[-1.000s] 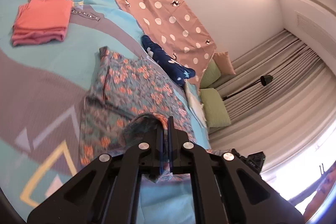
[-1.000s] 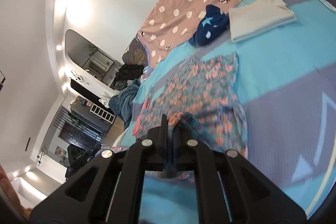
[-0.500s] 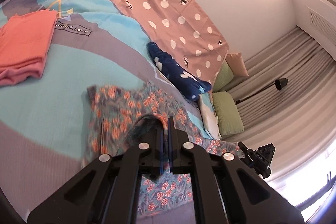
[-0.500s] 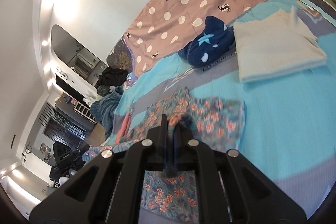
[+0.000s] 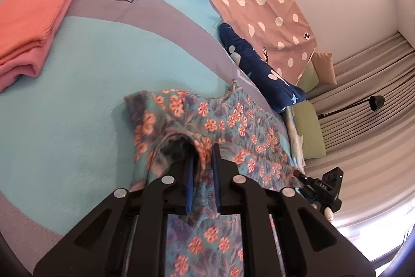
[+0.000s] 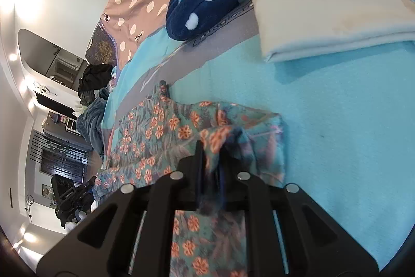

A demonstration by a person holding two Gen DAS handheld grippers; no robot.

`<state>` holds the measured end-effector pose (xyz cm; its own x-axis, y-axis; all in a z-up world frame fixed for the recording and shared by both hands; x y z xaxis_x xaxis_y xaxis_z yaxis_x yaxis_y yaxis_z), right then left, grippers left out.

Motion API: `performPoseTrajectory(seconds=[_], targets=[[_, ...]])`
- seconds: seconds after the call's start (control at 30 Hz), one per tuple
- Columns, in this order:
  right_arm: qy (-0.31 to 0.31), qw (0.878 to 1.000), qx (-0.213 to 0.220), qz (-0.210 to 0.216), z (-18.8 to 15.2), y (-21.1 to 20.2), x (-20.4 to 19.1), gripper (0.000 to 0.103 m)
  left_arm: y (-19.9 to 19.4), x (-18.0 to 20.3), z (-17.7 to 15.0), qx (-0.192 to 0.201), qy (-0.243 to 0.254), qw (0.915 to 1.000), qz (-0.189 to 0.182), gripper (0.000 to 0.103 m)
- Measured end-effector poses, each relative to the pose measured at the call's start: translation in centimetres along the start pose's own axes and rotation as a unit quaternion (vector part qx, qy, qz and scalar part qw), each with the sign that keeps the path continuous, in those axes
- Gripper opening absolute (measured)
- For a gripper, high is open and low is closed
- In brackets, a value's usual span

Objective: Fold small clothes

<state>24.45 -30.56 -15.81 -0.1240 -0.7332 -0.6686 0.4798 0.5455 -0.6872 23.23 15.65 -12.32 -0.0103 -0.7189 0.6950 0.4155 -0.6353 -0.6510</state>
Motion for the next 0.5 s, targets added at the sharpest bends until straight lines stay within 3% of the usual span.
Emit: performPoseTrajectory(seconds=[0.03,0.23,0.33,0.4,0.43,0.5], targets=[[-0.005,1.0,0.0,-0.004,-0.2,-0.2,-0.1,0.026,-0.1,0.0,-0.1,0.002,0.003,1.0,0.003,0.021],[-0.022,1.0,-0.001,-0.012,-1.0,-1.2,-0.5,0.026,-0.7,0.5,-1.5,-0.011,0.026,0.9996,0.009,0.022],[-0.021,1.0,0.002,-0.013,-1.0,-1.5,-0.6,0.012,0.0,0.8,-2.2,-0.025,0.028,0.9992,0.012,0.022],[-0.019,1.0,0.004,-0.01,-1.0,-1.7,-0.6,0.008,0.3,1.1,-2.5,-0.029,0.03,0.9991,0.003,0.022],[-0.02,1.0,0.004,-0.007,-1.0,-1.9,-0.7,0.008,0.3,1.2,-2.5,-0.028,0.032,0.9991,0.001,0.011],[-0.02,1.0,0.005,0.002,-1.0,-2.1,-1.0,0.007,0.1,1.7,-2.2,-0.026,0.034,0.999,-0.01,0.005]])
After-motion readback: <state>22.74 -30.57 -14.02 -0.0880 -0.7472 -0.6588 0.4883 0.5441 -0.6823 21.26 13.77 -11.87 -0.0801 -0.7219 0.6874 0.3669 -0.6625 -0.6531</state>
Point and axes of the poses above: each gripper's, at about its wrist camera, not at the fingertips, and y roughly the way its jaws point, x to its right, z to its top, the point moved 6 cm from there along y, roughly the way its jaws point, and after that the axes turned 6 degrees about -x, right-handed, at the moved point
